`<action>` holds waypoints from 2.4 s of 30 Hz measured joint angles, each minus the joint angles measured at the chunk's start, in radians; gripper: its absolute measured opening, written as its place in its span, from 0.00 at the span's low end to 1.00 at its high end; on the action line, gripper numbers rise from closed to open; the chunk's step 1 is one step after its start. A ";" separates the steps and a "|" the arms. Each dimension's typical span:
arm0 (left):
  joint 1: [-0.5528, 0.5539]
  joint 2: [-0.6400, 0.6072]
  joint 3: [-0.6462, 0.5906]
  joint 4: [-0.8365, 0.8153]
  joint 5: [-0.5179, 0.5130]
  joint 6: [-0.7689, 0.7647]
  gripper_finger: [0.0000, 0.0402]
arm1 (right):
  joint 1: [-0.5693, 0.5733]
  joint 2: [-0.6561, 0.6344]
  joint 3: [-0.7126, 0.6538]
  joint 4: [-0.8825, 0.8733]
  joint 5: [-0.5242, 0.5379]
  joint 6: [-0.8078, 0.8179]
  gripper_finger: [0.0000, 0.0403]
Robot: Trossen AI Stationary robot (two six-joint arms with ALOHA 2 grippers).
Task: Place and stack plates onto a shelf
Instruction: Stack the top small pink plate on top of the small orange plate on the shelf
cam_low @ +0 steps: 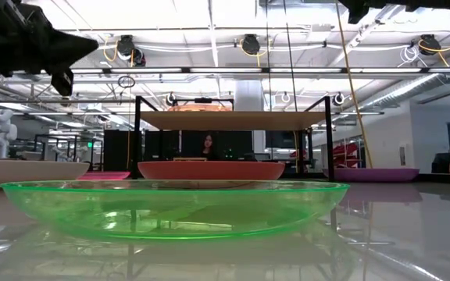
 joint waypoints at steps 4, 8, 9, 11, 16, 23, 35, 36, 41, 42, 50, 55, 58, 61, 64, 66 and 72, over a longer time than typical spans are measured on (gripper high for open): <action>0.004 -0.001 0.094 0.017 -0.007 0.067 0.01 | 0.000 0.000 0.000 0.010 0.000 0.000 0.28; 0.004 0.070 0.313 -0.288 -0.091 0.130 0.01 | -0.001 0.000 0.000 0.011 0.000 0.000 0.28; 0.004 0.108 0.373 -0.370 -0.133 0.132 0.01 | -0.001 0.000 0.000 0.011 0.000 0.000 0.28; 0.004 0.208 0.489 -0.514 -0.214 0.134 0.01 | -0.002 0.000 0.000 0.013 0.000 -0.001 0.28; 0.004 0.504 0.710 -0.862 -0.365 0.090 0.01 | -0.002 0.000 0.000 0.012 0.000 -0.001 0.28; 0.040 0.860 0.794 -1.168 -0.500 0.019 0.02 | -0.001 0.000 0.000 -0.001 0.000 0.007 0.28; 0.096 1.083 0.793 -1.242 -0.488 -0.028 0.29 | -0.001 0.000 0.000 -0.035 0.000 0.006 0.28; 0.102 1.090 0.788 -1.241 -0.488 -0.026 0.31 | -0.001 0.000 0.000 -0.034 0.000 0.006 0.28; 0.135 1.111 0.734 -1.198 -0.454 -0.001 0.38 | -0.001 0.000 0.000 -0.032 0.000 0.007 0.28; 0.142 1.114 0.733 -1.171 -0.432 0.017 0.38 | -0.001 0.000 0.000 -0.032 0.000 0.006 0.28; 0.224 1.137 0.696 -1.088 -0.406 -0.017 0.38 | -0.001 0.000 0.000 -0.034 0.002 0.002 0.28; 0.297 1.179 0.649 -1.044 -0.391 -0.028 0.38 | -0.001 0.000 0.000 -0.035 0.002 -0.002 0.28; 0.321 1.205 0.619 -0.976 -0.381 0.012 0.38 | -0.001 0.000 0.000 -0.037 0.021 -0.004 0.28; 0.342 1.238 0.594 -0.911 -0.372 0.048 0.38 | -0.001 0.000 0.000 -0.042 0.030 -0.011 0.28; 0.362 1.272 0.572 -0.854 -0.372 0.085 0.38 | -0.001 0.000 0.000 -0.046 0.030 -0.017 0.28; 0.379 1.297 0.557 -0.836 -0.373 0.102 0.38 | -0.001 0.000 0.000 -0.046 0.033 -0.018 0.28; 0.425 1.350 0.530 -0.783 -0.419 0.131 0.38 | -0.001 0.000 0.000 -0.055 0.051 -0.018 0.28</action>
